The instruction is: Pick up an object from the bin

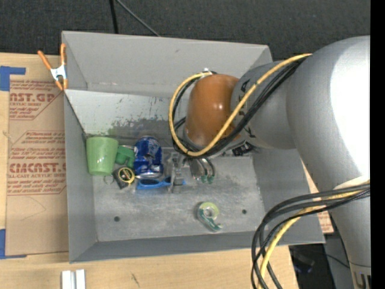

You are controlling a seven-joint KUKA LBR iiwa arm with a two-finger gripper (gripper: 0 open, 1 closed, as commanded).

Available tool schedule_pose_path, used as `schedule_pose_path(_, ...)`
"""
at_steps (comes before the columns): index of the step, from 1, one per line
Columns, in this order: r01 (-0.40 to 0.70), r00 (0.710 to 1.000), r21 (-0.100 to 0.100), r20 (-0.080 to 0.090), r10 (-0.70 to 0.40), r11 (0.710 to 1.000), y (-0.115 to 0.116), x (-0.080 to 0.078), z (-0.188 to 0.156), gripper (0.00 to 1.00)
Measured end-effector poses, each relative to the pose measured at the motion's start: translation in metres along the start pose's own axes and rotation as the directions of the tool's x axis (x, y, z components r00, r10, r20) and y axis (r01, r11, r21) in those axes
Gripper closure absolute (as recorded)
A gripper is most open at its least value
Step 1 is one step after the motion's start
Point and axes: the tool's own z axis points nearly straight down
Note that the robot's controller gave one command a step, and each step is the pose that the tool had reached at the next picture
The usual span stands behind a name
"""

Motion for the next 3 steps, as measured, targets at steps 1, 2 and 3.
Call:
schedule_pose_path(1, 0.536, 0.844, 0.001, -0.001, -0.536, 0.844, 0.043, 0.015, 0.0, 1.0)
schedule_pose_path(2, 0.534, 0.846, 0.0, 0.0, -0.534, 0.846, 0.043, 0.015, 0.0, 1.0)
schedule_pose_path(3, 0.55, 0.835, 0.005, 0.011, -0.55, 0.835, 0.055, 0.011, -0.128, 1.0)
